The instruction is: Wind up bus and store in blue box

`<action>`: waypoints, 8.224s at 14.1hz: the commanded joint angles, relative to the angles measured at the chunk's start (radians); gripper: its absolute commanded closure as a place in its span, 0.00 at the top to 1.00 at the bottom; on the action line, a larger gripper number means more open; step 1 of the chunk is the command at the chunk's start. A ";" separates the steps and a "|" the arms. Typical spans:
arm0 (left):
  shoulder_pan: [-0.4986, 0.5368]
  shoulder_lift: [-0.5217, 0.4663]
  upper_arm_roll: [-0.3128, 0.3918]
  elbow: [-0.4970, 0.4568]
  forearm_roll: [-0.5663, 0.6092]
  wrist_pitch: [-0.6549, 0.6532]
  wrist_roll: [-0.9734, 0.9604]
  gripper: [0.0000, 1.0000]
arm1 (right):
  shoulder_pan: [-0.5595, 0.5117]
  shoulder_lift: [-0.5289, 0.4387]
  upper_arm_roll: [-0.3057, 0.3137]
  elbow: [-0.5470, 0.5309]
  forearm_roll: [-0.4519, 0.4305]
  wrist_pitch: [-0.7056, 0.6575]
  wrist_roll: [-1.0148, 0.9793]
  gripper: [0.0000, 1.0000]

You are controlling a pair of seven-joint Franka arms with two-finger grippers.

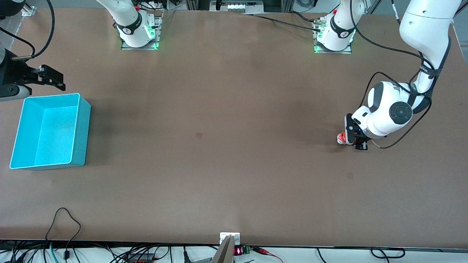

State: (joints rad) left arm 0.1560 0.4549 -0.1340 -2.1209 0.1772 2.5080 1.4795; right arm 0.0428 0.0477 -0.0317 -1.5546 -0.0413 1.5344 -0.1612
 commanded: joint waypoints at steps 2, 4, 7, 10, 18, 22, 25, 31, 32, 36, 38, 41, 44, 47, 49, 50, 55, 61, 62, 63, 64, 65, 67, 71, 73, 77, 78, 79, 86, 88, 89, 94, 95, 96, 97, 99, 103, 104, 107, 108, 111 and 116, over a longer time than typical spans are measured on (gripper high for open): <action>0.014 -0.001 -0.009 -0.002 0.011 -0.008 0.015 0.38 | 0.002 0.006 -0.002 0.018 0.017 -0.011 0.008 1.00; 0.017 0.005 -0.003 0.007 0.016 -0.008 0.019 0.37 | 0.002 0.006 -0.002 0.018 0.017 -0.010 0.008 1.00; 0.071 0.014 0.001 0.007 0.018 -0.011 0.036 0.37 | 0.002 0.008 -0.002 0.018 0.017 -0.010 0.006 1.00; 0.124 0.025 0.002 0.007 0.056 -0.011 0.080 0.37 | 0.002 0.008 -0.002 0.018 0.017 -0.007 0.005 1.00; 0.270 0.062 0.005 0.012 0.097 -0.011 0.203 0.40 | 0.002 0.008 -0.002 0.018 0.017 -0.010 0.006 1.00; 0.284 0.027 0.001 0.041 0.087 -0.070 0.209 0.84 | 0.005 0.008 -0.002 0.018 0.015 -0.008 0.006 1.00; 0.273 -0.036 -0.027 0.119 0.080 -0.233 0.209 1.00 | 0.008 0.008 -0.002 0.018 0.015 -0.008 0.006 1.00; 0.251 -0.125 -0.130 0.275 0.067 -0.524 0.209 1.00 | 0.005 0.008 -0.002 0.018 0.017 -0.008 0.005 1.00; 0.228 -0.125 -0.133 0.288 0.058 -0.540 0.209 1.00 | 0.005 0.008 -0.002 0.018 0.017 -0.010 0.005 1.00; 0.148 -0.122 -0.133 0.314 -0.047 -0.532 0.185 1.00 | 0.008 0.008 -0.002 0.018 0.017 -0.010 0.005 1.00; 0.117 -0.117 -0.131 0.325 -0.132 -0.529 0.151 1.00 | 0.009 0.008 0.000 0.018 0.017 -0.010 0.005 1.00; 0.067 -0.116 -0.130 0.367 -0.156 -0.525 0.018 1.00 | 0.009 0.008 0.000 0.018 0.017 -0.008 0.005 1.00; 0.022 -0.121 -0.125 0.401 -0.157 -0.525 -0.221 1.00 | 0.009 0.008 0.000 0.018 0.017 -0.007 0.005 1.00; -0.007 -0.142 -0.124 0.404 -0.159 -0.523 -0.512 1.00 | 0.009 0.008 0.000 0.018 0.015 -0.005 0.000 1.00; -0.007 -0.147 -0.118 0.406 -0.160 -0.523 -0.721 1.00 | 0.011 0.008 0.000 0.018 0.015 -0.005 0.000 1.00; -0.009 -0.153 -0.105 0.423 -0.159 -0.523 -0.811 1.00 | 0.012 0.008 0.000 0.018 0.015 -0.005 0.000 1.00; -0.065 -0.154 0.014 0.493 -0.159 -0.538 -1.100 1.00 | 0.012 0.008 0.000 0.018 0.017 -0.005 0.000 1.00; -0.182 -0.182 0.222 0.588 -0.222 -0.629 -1.191 1.00 | 0.051 0.033 0.000 0.013 0.011 -0.019 -0.008 1.00; -0.187 -0.186 0.237 0.599 -0.260 -0.644 -1.234 1.00 | 0.049 0.047 0.000 0.013 0.012 -0.020 -0.011 1.00; -0.181 -0.202 0.238 0.601 -0.292 -0.659 -1.304 1.00 | 0.051 0.053 0.000 0.013 0.012 -0.022 -0.011 1.00; -0.176 -0.212 0.238 0.601 -0.286 -0.673 -1.359 1.00 | 0.051 0.063 0.000 0.013 0.012 -0.020 -0.011 1.00; -0.171 -0.229 0.240 0.598 -0.285 -0.702 -1.396 1.00 | 0.051 0.069 0.000 0.013 0.012 -0.022 -0.011 1.00; -0.162 -0.260 0.240 0.595 -0.285 -0.785 -1.452 1.00 | 0.046 0.083 0.000 0.008 0.017 -0.033 0.000 1.00; -0.164 -0.321 0.228 0.558 -0.285 -0.779 -1.478 1.00 | 0.045 0.092 -0.005 -0.015 0.028 -0.132 -0.007 1.00; -0.164 -0.320 0.196 0.567 -0.285 -0.773 -1.483 1.00 | 0.046 0.106 -0.005 -0.042 0.031 -0.135 -0.012 1.00; -0.156 -0.314 0.181 0.576 -0.286 -0.781 -1.495 1.00 | -0.033 0.032 0.076 -0.270 0.025 0.073 -0.110 1.00; -0.156 -0.320 0.180 0.575 -0.285 -0.788 -1.502 1.00 | -0.072 0.031 0.129 -0.306 0.020 0.090 -0.194 1.00; -0.156 -0.332 0.177 0.567 -0.283 -0.807 -1.533 1.00 | -0.105 0.031 0.177 -0.338 0.012 0.116 -0.280 1.00; -0.150 -0.351 0.168 0.539 -0.237 -0.778 -1.526 1.00 | -0.119 0.037 0.233 -0.612 -0.026 0.552 -0.872 1.00; -0.145 -0.343 0.166 0.545 -0.239 -0.785 -1.519 1.00 | -0.118 0.043 0.268 -0.691 -0.028 0.711 -0.963 1.00; -0.148 -0.334 0.166 0.555 -0.239 -0.784 -1.530 1.00 | -0.119 0.055 0.288 -0.712 -0.028 0.765 -0.989 1.00; -0.144 -0.351 0.165 0.573 -0.245 -0.793 -1.515 1.00 | -0.113 0.148 0.339 -0.725 -0.029 0.892 -1.123 1.00; -0.144 -0.354 0.163 0.575 -0.240 -0.820 -1.513 1.00 | -0.113 0.161 0.339 -0.725 -0.035 0.917 -1.135 1.00; -0.150 -0.355 0.162 0.576 -0.239 -0.837 -1.513 1.00 | -0.112 0.176 0.339 -0.723 -0.041 0.938 -1.161 1.00; -0.150 -0.360 0.159 0.575 -0.239 -0.847 -1.506 1.00 | -0.110 0.199 0.339 -0.722 -0.041 0.966 -1.181 1.00; -0.145 -0.358 0.157 0.573 -0.239 -0.859 -1.441 1.00 | -0.112 0.248 0.339 -0.716 -0.043 1.035 -1.196 1.00; -0.139 -0.358 0.160 0.572 -0.240 -0.870 -1.543 1.00 | -0.110 0.302 0.339 -0.680 -0.043 1.087 -1.207 1.00; -0.139 -0.358 0.160 0.572 -0.240 -0.873 -1.553 1.00 | -0.110 0.320 0.339 -0.680 -0.042 1.118 -1.207 1.00; -0.144 -0.358 0.155 0.575 -0.236 -0.867 -1.503 1.00 | -0.116 0.372 0.339 -0.680 -0.041 1.167 -1.206 1.00; -0.144 -0.358 0.155 0.575 -0.237 -0.867 -1.486 1.00 | -0.116 0.382 0.339 -0.677 -0.040 1.167 -1.203 1.00; -0.141 -0.358 0.159 0.575 -0.239 -0.868 -1.487 1.00 | -0.118 0.382 0.339 -0.677 -0.041 1.165 -1.196 0.79; -0.141 -0.358 0.155 0.575 -0.240 -0.871 -1.490 1.00 | -0.127 0.354 0.339 -0.679 -0.035 1.136 -1.099 0.00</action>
State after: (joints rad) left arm 0.0139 0.1103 0.0269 -1.5461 -0.0795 1.6508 -0.0283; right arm -0.0668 0.4219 0.2957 -2.2281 -0.0750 2.6961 -1.3158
